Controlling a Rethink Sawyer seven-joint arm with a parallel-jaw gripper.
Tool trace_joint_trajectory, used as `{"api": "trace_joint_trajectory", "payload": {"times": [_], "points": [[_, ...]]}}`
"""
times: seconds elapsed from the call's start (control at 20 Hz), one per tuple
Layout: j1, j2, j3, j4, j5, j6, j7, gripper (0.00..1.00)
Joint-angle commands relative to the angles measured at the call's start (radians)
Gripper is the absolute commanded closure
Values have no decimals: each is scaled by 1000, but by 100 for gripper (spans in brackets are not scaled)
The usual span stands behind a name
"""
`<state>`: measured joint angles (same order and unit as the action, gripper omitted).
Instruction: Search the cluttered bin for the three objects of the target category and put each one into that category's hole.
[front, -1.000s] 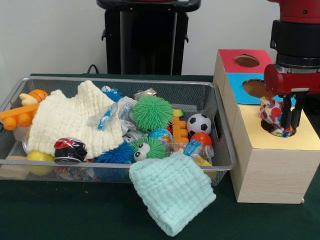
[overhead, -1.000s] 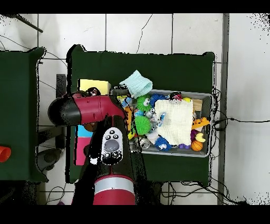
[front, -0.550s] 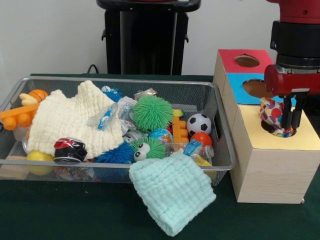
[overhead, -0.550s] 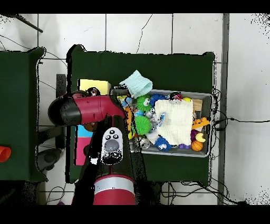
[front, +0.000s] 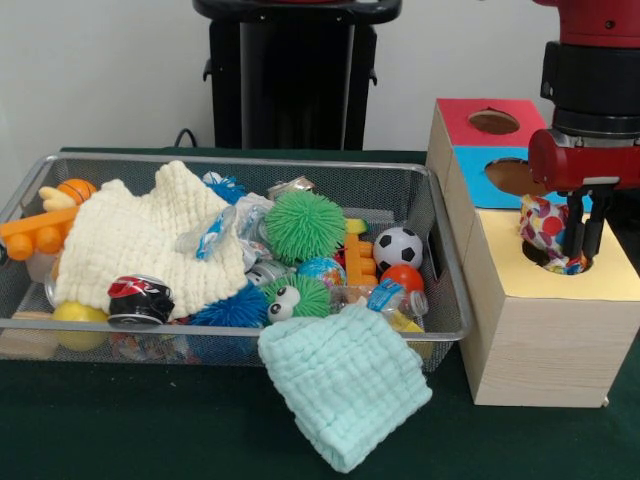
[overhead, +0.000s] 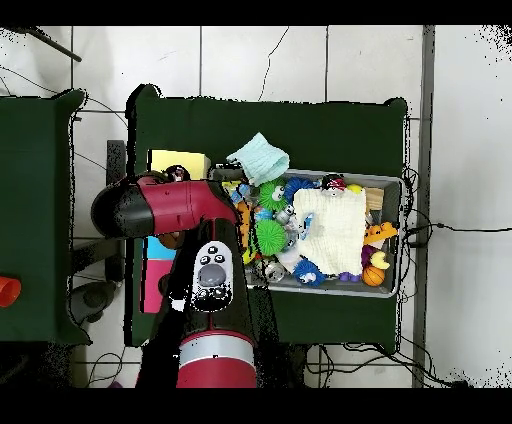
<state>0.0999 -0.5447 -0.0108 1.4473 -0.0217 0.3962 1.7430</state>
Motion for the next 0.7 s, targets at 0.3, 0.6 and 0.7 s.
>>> {"api": "trace_joint_trajectory", "payload": {"times": [0.3, 0.6, 0.7], "points": [[-29, 74, 41, 43, -37, -49, 105, 100], [-28, 75, 40, 36, -37, -36, 100, 100], [-34, 73, 47, 43, -34, -42, 101, 0]]}}
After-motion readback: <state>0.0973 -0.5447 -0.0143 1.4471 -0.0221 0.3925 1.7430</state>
